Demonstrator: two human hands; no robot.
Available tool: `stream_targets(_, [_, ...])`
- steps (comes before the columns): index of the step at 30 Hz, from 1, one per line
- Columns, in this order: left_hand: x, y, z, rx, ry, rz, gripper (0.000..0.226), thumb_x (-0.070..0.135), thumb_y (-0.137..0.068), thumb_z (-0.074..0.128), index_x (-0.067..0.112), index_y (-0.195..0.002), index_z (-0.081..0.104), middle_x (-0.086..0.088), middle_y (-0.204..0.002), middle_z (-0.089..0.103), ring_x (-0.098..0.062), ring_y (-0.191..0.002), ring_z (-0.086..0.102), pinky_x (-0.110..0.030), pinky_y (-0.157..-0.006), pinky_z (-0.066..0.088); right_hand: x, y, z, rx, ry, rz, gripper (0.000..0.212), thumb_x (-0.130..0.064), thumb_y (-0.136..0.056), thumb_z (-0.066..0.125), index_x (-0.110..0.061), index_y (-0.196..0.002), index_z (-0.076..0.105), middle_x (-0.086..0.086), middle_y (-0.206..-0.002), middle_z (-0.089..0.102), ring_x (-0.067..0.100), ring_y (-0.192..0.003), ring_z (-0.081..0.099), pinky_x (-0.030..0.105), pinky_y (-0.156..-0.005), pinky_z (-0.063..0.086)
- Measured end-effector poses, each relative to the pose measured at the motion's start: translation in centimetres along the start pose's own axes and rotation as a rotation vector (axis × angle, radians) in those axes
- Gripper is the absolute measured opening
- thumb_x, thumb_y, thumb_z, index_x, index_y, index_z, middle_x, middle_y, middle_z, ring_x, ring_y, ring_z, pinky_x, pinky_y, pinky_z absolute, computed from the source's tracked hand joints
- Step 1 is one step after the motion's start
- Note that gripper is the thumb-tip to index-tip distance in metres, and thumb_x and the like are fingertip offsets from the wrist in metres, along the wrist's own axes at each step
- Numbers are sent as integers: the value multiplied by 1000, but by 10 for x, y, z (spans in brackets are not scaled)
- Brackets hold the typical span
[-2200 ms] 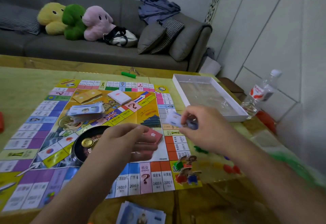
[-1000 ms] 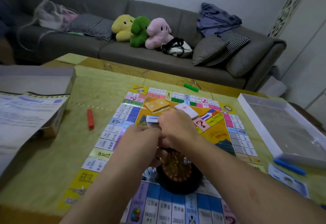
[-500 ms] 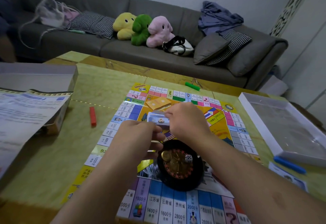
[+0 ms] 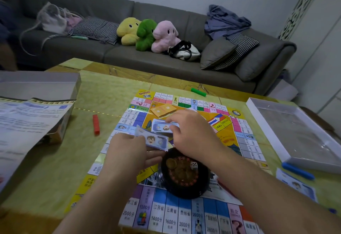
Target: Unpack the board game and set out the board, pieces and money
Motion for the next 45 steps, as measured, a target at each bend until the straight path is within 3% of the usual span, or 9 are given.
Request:
stream_targets(4, [0,-1,0,36,7,20,28,-3,-105,38,-12,-129,50,-35,-90,71,-38,-60,76,-37,-41,59,3,-22,24,-210,263,17,14,-26,-99,61,-18,-104,71,3,-106,66,26,-101,61,42,-81,57])
stream_targets(11, [1,-5,1,28,26,38,31,-3,-104,40,-7,-133,52,-31,-92,74,-37,-64,77,-36,-42,59,7,-29,35,-162,370,17,14,-12,-89,63,-17,-92,75,3,-84,66,25,-77,63,32,-56,50])
stream_targets(20, [1,-10,-5,17,-5,50,32,-2,-104,42,-8,-135,50,-30,-88,75,-39,-66,77,-45,-52,64,18,-28,30,-125,20,188,18,-25,-99,67,-21,-98,85,1,-91,79,20,-84,69,42,-76,63])
stream_targets(24, [-1,-11,-6,12,13,54,28,0,-106,43,-7,-132,51,-30,-91,75,-38,-67,77,-44,-52,64,20,-14,-1,223,-33,123,22,-25,-103,63,-18,-102,84,0,-84,78,16,-76,70,35,-69,60])
stream_targets(26, [-4,-9,-1,-26,50,56,24,3,-107,44,-9,-125,54,-31,-92,75,-38,-69,78,-42,-53,65,9,4,-20,331,-68,-13,23,-25,-102,63,-18,-102,84,-2,-89,81,16,-84,73,36,-76,61])
stream_targets(29, [-9,-2,13,-141,138,23,29,14,-108,50,-11,-105,65,-27,-86,77,-35,-72,79,-38,-57,65,-13,32,-23,140,28,-144,30,-31,-101,53,-21,-99,81,-6,-97,78,15,-94,66,39,-86,54])
stream_targets(33, [-17,11,25,-163,107,34,34,21,-104,59,-4,-82,68,-17,-67,74,-22,-53,72,-30,-50,59,-13,57,-23,5,7,-135,28,-37,-97,54,-20,-108,73,-6,-110,71,15,-105,59,39,-93,49])
stream_targets(38, [-24,18,30,-146,-60,89,20,5,-104,54,-10,-97,66,-26,-81,77,-35,-71,78,-40,-64,65,2,68,-38,-87,-265,23,14,-38,-92,74,-31,-100,64,-12,-116,65,8,-112,57,39,-94,53])
stream_targets(45, [-19,19,49,-216,-113,126,26,11,-106,52,-3,-96,73,-21,-85,79,-34,-79,78,-42,-75,62,14,62,-50,-102,-116,34,30,-37,-88,79,-35,-100,52,-16,-110,57,11,-103,54,40,-86,55])
Point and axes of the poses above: each hand's wrist, its own y-axis away from the middle knuckle, its own z-axis out of the palm, x = y × z, the point moved 3 cm from there along -y, towards the middle knuckle
